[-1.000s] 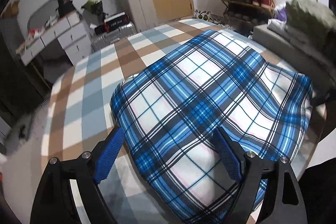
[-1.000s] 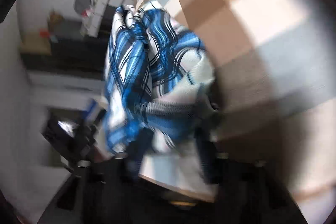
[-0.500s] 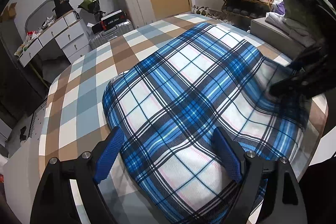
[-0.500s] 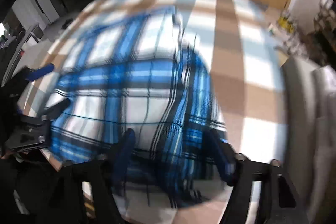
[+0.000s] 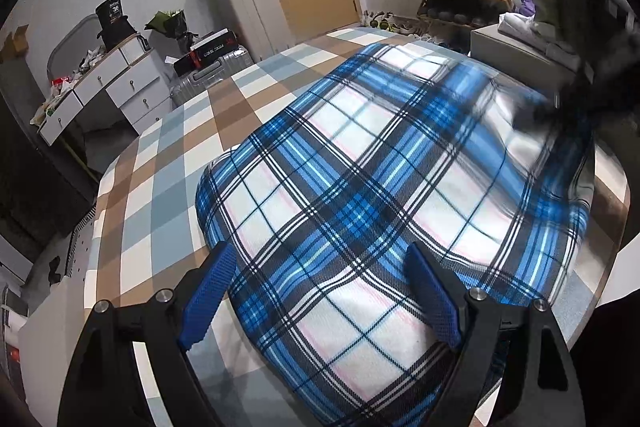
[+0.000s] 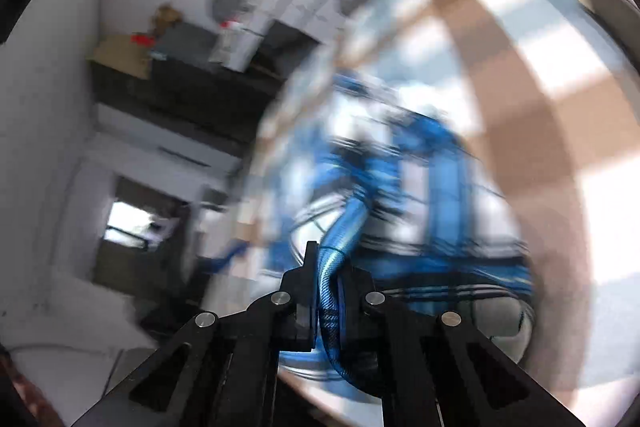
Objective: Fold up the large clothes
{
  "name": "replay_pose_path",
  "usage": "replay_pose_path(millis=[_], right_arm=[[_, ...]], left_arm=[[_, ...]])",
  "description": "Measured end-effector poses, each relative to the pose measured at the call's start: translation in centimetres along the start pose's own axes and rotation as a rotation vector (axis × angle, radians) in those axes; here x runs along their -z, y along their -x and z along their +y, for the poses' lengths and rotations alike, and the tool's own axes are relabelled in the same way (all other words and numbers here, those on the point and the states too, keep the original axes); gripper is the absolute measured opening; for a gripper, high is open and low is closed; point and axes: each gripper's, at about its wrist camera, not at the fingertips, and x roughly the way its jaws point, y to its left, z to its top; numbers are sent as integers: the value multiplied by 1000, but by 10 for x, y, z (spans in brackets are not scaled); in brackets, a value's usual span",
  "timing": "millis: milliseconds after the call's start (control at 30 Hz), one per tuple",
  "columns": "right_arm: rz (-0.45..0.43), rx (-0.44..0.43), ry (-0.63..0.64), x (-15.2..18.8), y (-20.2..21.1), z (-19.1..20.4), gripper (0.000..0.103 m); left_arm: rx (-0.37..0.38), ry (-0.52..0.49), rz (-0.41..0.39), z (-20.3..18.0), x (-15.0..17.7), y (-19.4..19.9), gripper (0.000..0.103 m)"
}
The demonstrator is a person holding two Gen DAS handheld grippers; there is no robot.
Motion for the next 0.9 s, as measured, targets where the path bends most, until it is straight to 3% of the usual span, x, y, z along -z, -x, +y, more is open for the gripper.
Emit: replay_pose_path(millis=[100,200,300,367,433,467,600,700,800,900], right_arm=[[26,-16,-146,14,0,-43,11],[22,29,-129,19,11,-47,13],[-16,95,-23,13,27,-26,32],[-86,152,47,13,39,-8,56],[-142,260,83,13,42,-2,64],[-120,323,83,13,36,-5,64],[-8,317,57,20,5,-13,58],[20,213,29,28,-8,-8,57],[85,100,-11,35,-27,-2,46],[134,33,-54,43,-43,1,45]], left_arm=[[5,7,6,-1,0,-1,84],[6,12,7,-1,-1,0,84],[12,22,10,0,-1,0,84],[14,26,12,0,-1,-1,84],[12,27,16,-1,-1,-2,84],[11,28,17,-1,-2,-2,84],[8,24,20,-4,-2,-3,84],[11,17,21,-2,-3,-3,84],[2,-6,-7,4,-4,2,84],[-14,-8,-8,10,-2,3,84]])
